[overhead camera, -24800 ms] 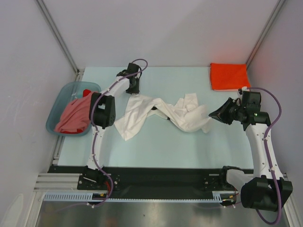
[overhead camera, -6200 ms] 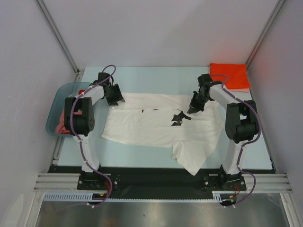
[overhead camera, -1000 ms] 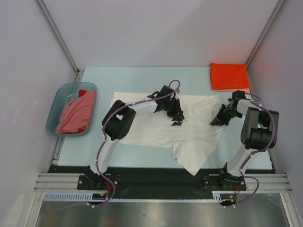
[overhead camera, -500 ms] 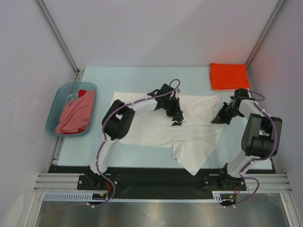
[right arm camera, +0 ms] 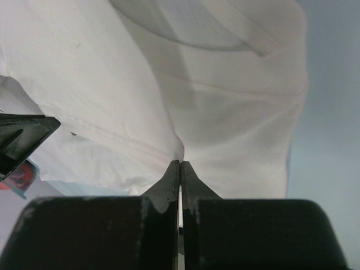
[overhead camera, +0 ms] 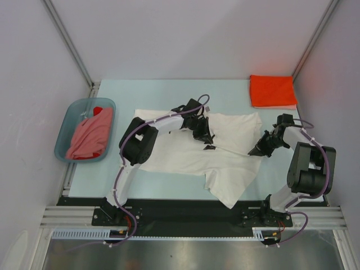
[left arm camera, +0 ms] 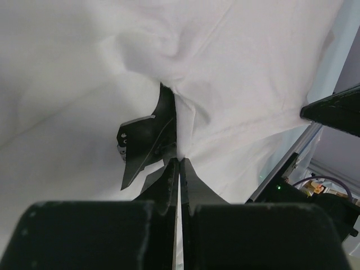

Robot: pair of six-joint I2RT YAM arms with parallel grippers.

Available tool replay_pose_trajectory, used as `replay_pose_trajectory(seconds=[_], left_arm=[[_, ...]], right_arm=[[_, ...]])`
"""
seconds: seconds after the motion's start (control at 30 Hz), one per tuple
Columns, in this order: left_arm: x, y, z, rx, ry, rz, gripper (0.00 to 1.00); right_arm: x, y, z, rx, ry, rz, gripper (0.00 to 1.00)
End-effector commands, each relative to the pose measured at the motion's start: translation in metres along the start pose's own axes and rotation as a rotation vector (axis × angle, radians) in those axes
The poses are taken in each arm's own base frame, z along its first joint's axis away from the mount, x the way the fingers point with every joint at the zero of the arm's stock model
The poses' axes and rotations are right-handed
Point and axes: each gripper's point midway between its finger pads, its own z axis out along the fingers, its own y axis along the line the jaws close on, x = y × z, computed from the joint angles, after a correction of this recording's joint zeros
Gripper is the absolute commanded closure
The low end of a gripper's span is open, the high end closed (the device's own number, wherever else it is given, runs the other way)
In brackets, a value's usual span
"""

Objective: Fold and stack the t-shirts
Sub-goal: Fold the tshirt

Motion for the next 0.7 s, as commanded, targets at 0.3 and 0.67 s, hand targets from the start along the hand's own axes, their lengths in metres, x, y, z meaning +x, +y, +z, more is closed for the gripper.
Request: replay_pose_trajectory(seconds=[0.3,0.67], left_arm=[[-0.015,-0.028,-0.031,0.022,-0.024,0.131,0.69],[-0.057,-0.035,-0.120,-0.085,-0.170,0.298,0.56]], right_arm=[[-0.010,0.008,-0.014,-0.033,-0.089,0.032,0.72],[-0.186,0.069,-0.025,-0.106,-0.386,-0.169,0.42]])
